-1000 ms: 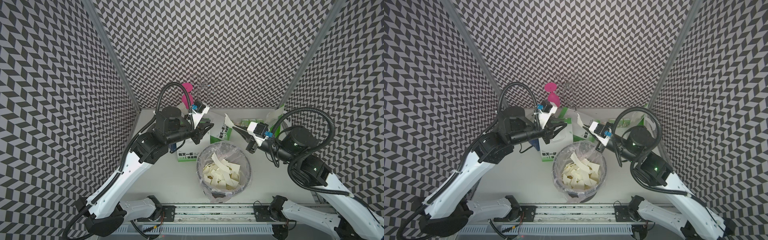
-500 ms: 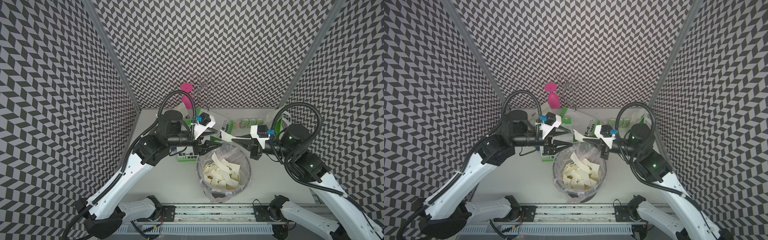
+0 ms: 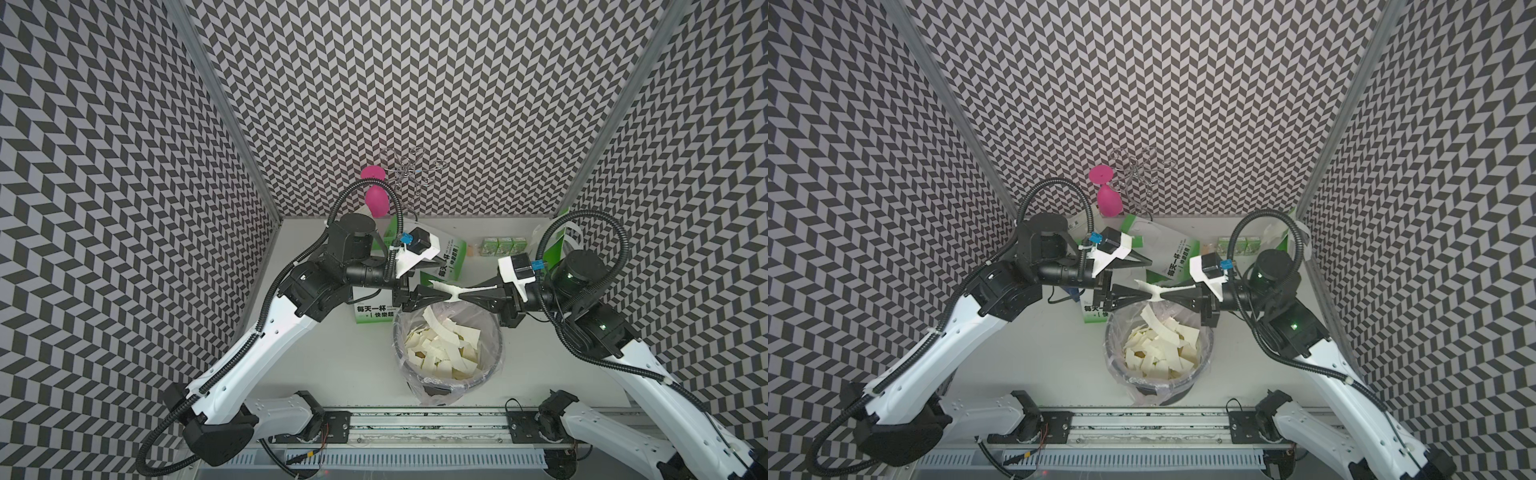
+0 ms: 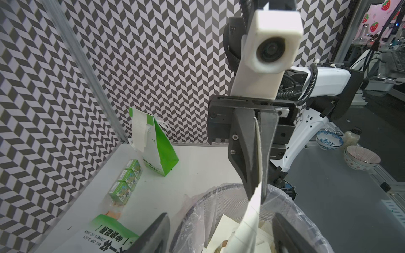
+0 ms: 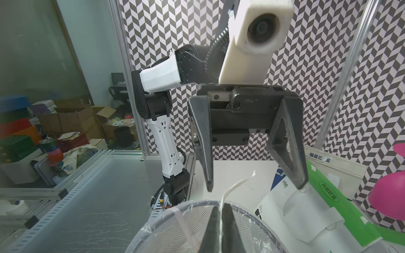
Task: Shred takeout receipts and throw away
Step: Shred the takeout receipt.
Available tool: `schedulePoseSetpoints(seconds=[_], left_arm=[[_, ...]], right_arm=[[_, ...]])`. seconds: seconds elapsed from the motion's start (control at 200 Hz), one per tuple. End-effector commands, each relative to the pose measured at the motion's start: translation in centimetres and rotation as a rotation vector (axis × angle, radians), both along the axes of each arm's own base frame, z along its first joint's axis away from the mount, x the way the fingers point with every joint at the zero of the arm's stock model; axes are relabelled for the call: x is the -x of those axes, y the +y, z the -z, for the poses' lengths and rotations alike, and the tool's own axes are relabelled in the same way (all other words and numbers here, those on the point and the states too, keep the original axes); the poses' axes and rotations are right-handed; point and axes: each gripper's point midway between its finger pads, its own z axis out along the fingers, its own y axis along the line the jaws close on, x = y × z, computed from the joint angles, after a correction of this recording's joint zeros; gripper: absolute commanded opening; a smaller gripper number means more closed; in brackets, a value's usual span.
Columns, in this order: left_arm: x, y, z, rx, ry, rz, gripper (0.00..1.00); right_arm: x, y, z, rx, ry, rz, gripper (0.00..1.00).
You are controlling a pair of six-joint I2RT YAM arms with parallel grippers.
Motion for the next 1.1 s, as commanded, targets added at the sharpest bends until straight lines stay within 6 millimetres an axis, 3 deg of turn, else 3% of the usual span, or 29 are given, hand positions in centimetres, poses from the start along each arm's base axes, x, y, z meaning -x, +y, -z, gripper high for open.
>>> schedulePoseSetpoints(seconds=[0.0, 0.275, 0.451, 0.561, 0.756, 0.916, 1.026, 1.096], left_arm=[[1.6, 0.1, -1.9, 0.058, -0.043, 0.090, 0.66], [2.7, 0.2, -2.3, 0.091, -0.024, 0.146, 0.22], [2.5, 0.1, -1.9, 0.074, -0.009, 0.139, 0.15], [2.7, 0.1, -1.8, 0.069, 0.001, 0.149, 0.20], [2.2, -0.1, -1.4, 0.055, 0.007, 0.135, 0.20], [1.9, -0.4, -1.5, 0.052, 0.011, 0.133, 0.14], [1.8, -0.3, -1.5, 0.047, 0.005, 0.120, 0.00], [1.6, -0.2, -1.6, 0.047, -0.003, 0.107, 0.00]], right_arm=[[0.4, 0.1, -1.5, -0.057, -0.045, -0.043, 0.00], [-0.4, 0.3, -1.4, -0.067, -0.040, -0.017, 0.00], [-0.7, 0.2, -1.5, -0.073, -0.045, 0.007, 0.00], [-1.2, 0.3, -1.4, -0.067, -0.042, 0.027, 0.00], [-1.4, 0.4, -1.6, -0.068, -0.045, 0.030, 0.00], [-1.5, 0.5, -1.5, -0.059, -0.045, 0.025, 0.00], [-1.5, 0.5, -1.5, -0.057, -0.044, 0.028, 0.00], [-1.6, 0.5, -1.3, -0.045, -0.043, 0.039, 0.00]])
